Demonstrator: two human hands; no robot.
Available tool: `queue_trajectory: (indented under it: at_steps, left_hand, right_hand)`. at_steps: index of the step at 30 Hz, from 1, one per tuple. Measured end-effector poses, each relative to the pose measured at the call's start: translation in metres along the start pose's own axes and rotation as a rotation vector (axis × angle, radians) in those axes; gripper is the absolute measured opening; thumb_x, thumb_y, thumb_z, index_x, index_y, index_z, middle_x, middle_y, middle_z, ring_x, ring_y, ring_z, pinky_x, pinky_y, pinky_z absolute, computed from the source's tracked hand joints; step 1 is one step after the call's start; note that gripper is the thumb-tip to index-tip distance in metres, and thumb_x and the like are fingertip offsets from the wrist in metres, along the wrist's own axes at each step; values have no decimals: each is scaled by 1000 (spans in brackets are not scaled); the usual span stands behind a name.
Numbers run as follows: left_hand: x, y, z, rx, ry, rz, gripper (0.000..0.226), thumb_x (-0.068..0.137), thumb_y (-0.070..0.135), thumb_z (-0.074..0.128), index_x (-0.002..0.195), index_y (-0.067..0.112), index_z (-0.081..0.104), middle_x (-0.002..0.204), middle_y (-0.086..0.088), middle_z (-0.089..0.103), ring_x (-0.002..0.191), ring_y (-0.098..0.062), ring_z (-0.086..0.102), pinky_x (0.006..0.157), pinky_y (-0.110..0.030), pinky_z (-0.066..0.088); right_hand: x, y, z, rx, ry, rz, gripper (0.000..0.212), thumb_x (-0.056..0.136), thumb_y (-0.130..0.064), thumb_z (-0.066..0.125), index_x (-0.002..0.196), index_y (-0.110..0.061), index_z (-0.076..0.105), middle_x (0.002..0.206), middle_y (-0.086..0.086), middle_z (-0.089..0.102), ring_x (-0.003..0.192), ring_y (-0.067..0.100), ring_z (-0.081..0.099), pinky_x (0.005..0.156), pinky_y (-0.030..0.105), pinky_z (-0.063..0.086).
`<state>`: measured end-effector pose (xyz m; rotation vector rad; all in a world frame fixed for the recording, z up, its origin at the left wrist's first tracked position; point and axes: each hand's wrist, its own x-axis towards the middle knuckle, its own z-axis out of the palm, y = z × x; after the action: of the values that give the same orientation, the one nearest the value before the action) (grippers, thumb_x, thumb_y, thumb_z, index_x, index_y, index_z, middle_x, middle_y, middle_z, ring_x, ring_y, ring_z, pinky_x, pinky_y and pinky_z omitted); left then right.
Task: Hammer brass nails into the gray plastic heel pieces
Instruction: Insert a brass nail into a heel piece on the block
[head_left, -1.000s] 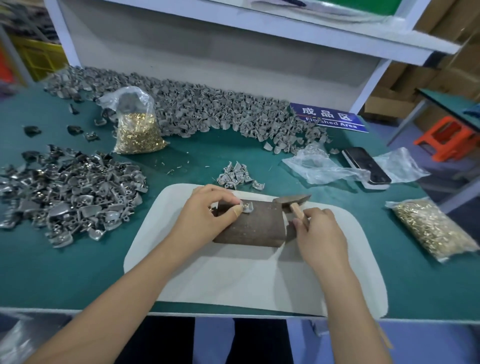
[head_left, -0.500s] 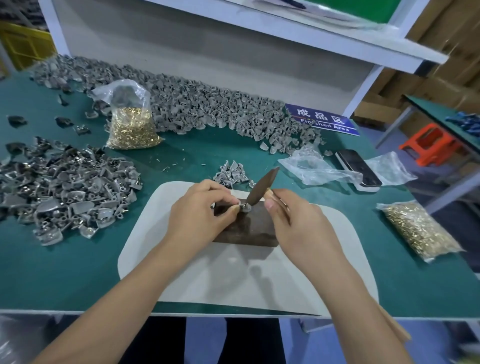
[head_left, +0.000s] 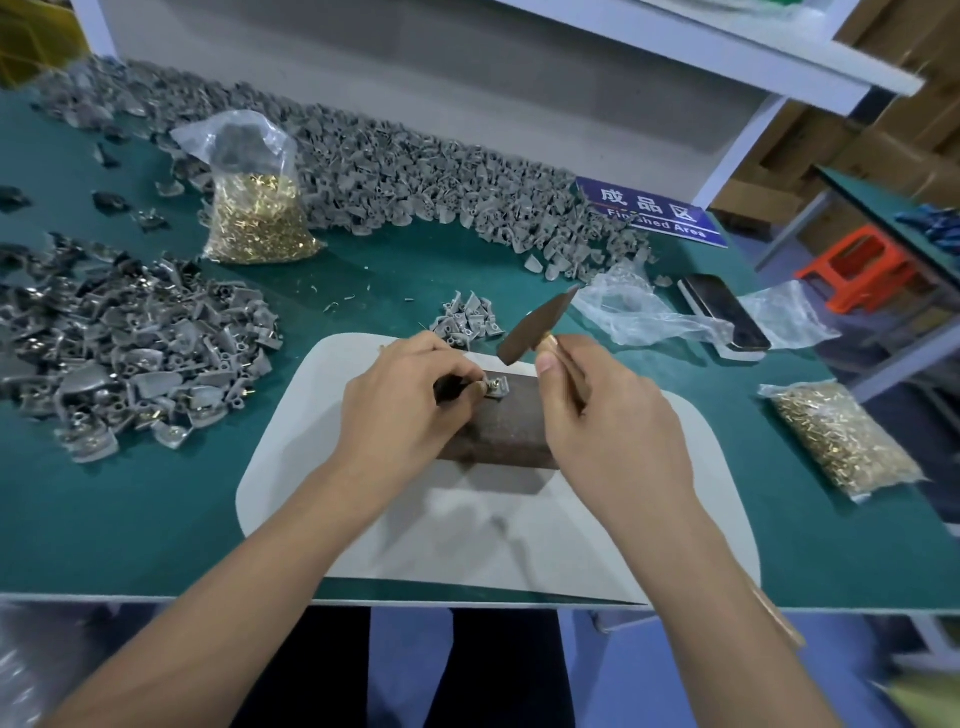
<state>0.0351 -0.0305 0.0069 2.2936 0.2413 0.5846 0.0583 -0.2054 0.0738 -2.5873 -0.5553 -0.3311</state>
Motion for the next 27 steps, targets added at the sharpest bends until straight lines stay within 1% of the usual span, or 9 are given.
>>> queue_trajectory:
  at_steps: [4, 8, 12, 13, 16, 17, 20, 24, 27]
  left_hand:
    - [-2, 0, 1, -24, 13, -4, 4, 86, 35, 74, 87, 38, 72, 96, 16, 62, 96, -8, 60, 71, -37, 52]
    - [-1, -1, 1, -28, 12, -19, 5, 86, 35, 75, 87, 39, 72, 96, 17, 62, 96, -7, 59, 72, -38, 52]
    - [-2, 0, 2, -40, 27, -20, 6, 86, 33, 74, 87, 38, 72, 96, 16, 62, 94, -7, 60, 70, -37, 52]
    - [-2, -1, 2, -45, 28, -24, 6, 85, 34, 75, 86, 39, 71, 96, 17, 62, 94, -7, 60, 70, -37, 52]
    - [-2, -1, 4, -45, 30, -29, 4, 86, 35, 74, 86, 38, 71, 96, 17, 61, 93, -6, 58, 71, -36, 52]
    - [-1, -1, 4, -41, 30, -29, 4, 86, 35, 74, 86, 38, 71, 96, 17, 61, 93, -5, 58, 71, -35, 51]
    - [-1, -1, 4, -47, 28, -45, 7, 85, 35, 75, 86, 40, 71, 96, 18, 61, 91, -4, 58, 71, -34, 51]
    - [-2, -2, 5, -62, 33, -39, 5, 85, 35, 74, 86, 39, 71, 95, 18, 60, 91, -4, 57, 70, -32, 49]
    - [-2, -2, 5, -55, 41, -37, 7, 85, 36, 75, 87, 40, 70, 95, 17, 60, 88, -4, 58, 67, -31, 49]
  right_hand:
    - [-2, 1, 5, -81, -82, 13, 27, 104, -50, 43, 118, -36, 60, 88, 3, 73, 85, 39, 64, 64, 39, 44]
    - [-1, 2, 4, 9, 48, 14, 22, 102, -49, 44, 110, -35, 59, 76, 1, 69, 74, 37, 61, 57, 39, 45]
    - [3, 2, 4, -52, -107, 47, 22, 103, -50, 44, 106, -34, 59, 80, -1, 68, 80, 37, 62, 63, 39, 48]
    - [5, 3, 4, -47, -96, 53, 22, 103, -50, 45, 107, -34, 60, 81, -1, 68, 81, 36, 62, 64, 39, 48]
    - [3, 4, 4, 38, 32, 31, 23, 104, -47, 44, 110, -33, 61, 77, 0, 69, 75, 34, 61, 62, 42, 49]
    - [3, 3, 5, 48, 30, 25, 22, 104, -47, 44, 109, -32, 60, 76, 0, 68, 75, 34, 61, 61, 43, 49]
    - [5, 5, 7, -2, -90, 52, 23, 103, -49, 44, 102, -32, 59, 76, -1, 65, 77, 34, 59, 64, 41, 48]
    - [6, 6, 7, 93, 42, 49, 24, 105, -48, 42, 101, -31, 58, 68, -4, 60, 69, 27, 56, 57, 39, 43]
    - [7, 5, 9, 13, -105, 34, 28, 104, -52, 41, 99, -30, 57, 73, -4, 62, 75, 28, 59, 61, 38, 46]
